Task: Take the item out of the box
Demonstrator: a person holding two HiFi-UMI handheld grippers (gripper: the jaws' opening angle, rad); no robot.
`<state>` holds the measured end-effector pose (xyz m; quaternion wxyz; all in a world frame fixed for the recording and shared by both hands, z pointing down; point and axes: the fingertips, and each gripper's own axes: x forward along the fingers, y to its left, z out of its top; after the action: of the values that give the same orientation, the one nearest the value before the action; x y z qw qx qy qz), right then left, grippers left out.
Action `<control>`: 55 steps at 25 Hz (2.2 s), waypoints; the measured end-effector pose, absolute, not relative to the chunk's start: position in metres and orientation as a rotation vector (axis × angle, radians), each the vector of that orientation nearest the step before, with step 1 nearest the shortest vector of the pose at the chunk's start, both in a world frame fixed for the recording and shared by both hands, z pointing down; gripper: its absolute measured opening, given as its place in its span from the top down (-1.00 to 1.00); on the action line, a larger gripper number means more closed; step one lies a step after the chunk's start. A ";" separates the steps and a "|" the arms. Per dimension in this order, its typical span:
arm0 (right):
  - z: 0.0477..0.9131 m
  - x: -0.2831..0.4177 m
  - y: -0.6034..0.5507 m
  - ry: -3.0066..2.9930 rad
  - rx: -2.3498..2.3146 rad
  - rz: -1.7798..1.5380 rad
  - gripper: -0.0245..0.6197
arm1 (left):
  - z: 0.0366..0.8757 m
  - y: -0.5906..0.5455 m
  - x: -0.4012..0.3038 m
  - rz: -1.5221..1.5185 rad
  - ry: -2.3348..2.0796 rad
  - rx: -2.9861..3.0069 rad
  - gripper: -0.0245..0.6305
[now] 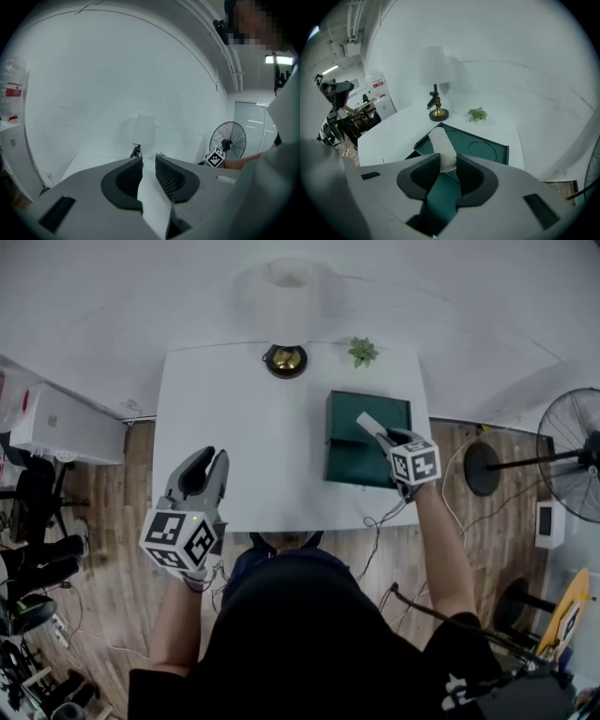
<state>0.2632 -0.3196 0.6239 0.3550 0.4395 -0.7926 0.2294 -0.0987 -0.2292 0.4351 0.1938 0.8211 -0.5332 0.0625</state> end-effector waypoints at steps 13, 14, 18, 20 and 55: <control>0.649 0.230 -0.382 -1.967 1.198 0.530 0.54 | 0.447 -0.228 -0.126 0.200 -1.510 2.256 0.67; 0.651 0.228 -0.383 -1.964 1.194 0.538 0.53 | 0.447 -0.228 -0.127 0.198 -1.510 2.256 0.67; 0.656 0.224 -0.380 -1.967 1.186 0.579 0.39 | 0.446 -0.230 -0.128 0.192 -1.503 2.256 0.67; 0.654 0.225 -0.378 -1.976 1.197 0.585 0.34 | 0.448 -0.232 -0.127 0.195 -1.495 2.259 0.67; 0.285 0.236 -0.274 -2.425 1.952 -0.271 0.90 | 0.306 -0.302 -0.048 -0.070 -1.406 2.651 0.67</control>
<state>0.2362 -0.2741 0.2847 0.0084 0.6246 -0.7761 -0.0866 -0.0483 -0.3017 0.3063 0.0700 0.8811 -0.4672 -0.0233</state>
